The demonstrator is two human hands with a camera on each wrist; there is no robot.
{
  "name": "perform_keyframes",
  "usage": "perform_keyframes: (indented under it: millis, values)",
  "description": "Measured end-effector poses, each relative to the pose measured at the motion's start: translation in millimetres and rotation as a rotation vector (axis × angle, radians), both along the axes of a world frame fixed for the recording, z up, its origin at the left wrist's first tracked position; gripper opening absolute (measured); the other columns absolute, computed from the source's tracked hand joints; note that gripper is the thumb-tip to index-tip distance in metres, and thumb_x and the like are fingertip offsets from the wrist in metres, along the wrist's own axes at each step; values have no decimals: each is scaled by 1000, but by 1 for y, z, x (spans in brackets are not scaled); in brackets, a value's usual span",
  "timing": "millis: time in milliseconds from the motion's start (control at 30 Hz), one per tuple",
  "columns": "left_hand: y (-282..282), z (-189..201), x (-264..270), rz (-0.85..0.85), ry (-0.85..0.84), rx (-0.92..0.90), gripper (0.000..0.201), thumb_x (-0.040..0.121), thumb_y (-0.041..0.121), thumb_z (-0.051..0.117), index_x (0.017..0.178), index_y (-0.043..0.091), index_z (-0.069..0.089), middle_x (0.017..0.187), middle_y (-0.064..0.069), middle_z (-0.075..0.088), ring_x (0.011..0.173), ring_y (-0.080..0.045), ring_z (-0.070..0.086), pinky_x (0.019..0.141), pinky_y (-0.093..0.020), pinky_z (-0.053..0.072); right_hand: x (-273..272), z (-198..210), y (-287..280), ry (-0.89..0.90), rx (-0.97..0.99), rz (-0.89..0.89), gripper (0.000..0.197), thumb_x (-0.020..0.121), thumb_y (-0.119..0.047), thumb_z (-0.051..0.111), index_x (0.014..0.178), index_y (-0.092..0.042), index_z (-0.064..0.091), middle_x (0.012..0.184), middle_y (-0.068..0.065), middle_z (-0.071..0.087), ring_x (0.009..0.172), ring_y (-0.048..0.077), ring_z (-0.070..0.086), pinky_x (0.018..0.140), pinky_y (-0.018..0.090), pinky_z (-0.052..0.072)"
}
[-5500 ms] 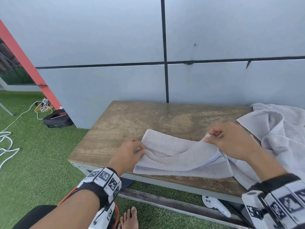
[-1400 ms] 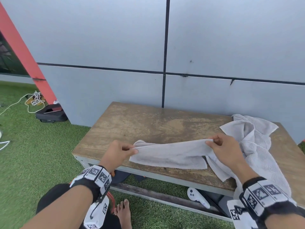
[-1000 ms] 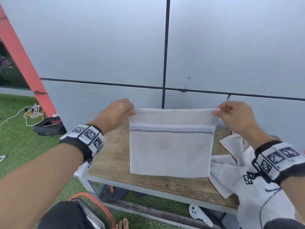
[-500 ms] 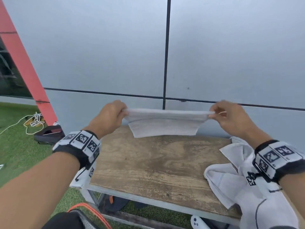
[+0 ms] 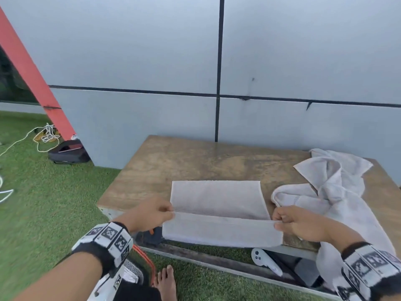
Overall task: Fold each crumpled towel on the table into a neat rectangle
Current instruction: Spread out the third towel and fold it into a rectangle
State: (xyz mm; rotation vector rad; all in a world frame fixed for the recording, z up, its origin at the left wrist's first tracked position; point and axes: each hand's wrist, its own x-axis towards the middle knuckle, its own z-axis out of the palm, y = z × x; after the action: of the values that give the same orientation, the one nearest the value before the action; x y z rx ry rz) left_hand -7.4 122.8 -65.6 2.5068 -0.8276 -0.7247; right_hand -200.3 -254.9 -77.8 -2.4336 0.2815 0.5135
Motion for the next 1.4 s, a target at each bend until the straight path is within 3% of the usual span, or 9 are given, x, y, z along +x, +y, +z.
perform_keyframes:
  millis: [167,267,400,533,667,867,1000,1167,1400]
  values:
    - [-8,-8,10,87,-18,-114,30,100,42,54,83,21,65,75,2,65,65,-21,62,60,-34,57,15,-8,-11,-159,34,-121,18,96,-22,63,80,-21,57,68,-2,57,67,20,53,72,35,45]
    - [-22,-9,16,171,-146,-169,26,101,30,56,81,19,67,69,10,61,59,-7,51,53,-19,39,34,-3,-11,-293,-22,-223,16,93,-20,68,78,-23,62,79,-4,66,77,18,61,76,34,46]
    - [-33,-19,38,261,-207,-204,24,100,28,56,81,16,63,72,0,60,62,-16,52,58,-29,42,69,2,-6,-366,-110,-329,10,92,-20,70,83,-20,65,85,-2,67,83,16,60,72,30,41]
    - [-46,-29,54,343,-281,-210,8,99,27,58,97,20,63,86,2,65,77,-14,62,64,-27,49,103,-6,-6,-333,-197,-386,8,93,-22,68,87,-19,64,82,-4,66,82,19,64,70,30,46]
    - [-56,-39,68,390,-325,-186,9,98,29,58,95,22,61,83,4,64,76,-14,61,70,-37,55,124,-17,-7,-304,-247,-449,8,93,-25,68,86,-23,64,86,1,69,77,15,62,70,27,47]
    - [-66,-49,78,409,-320,-206,7,97,26,60,91,23,62,82,5,63,74,-11,60,69,-37,56,130,-31,-6,-266,-274,-486,16,91,-23,69,77,-24,62,76,1,67,75,22,63,75,41,58]
    - [-71,-51,84,412,-304,-183,6,96,24,63,90,22,64,81,5,64,74,-10,61,68,-33,57,132,-35,-7,-253,-285,-516,7,93,-28,68,88,-22,67,82,0,67,76,20,63,76,40,58]
    - [-74,-56,93,410,-267,-141,4,94,25,66,92,22,64,86,7,65,80,-10,60,68,-26,50,136,-36,-8,-214,-300,-492,20,95,-27,65,115,-28,64,108,5,68,102,26,56,87,42,51]
    - [-78,-58,98,399,-277,-65,5,95,24,66,93,20,68,84,3,66,74,-7,59,54,-19,39,141,-38,-5,-157,-350,-464,9,97,-25,61,90,-28,57,98,5,61,88,27,56,75,37,47]
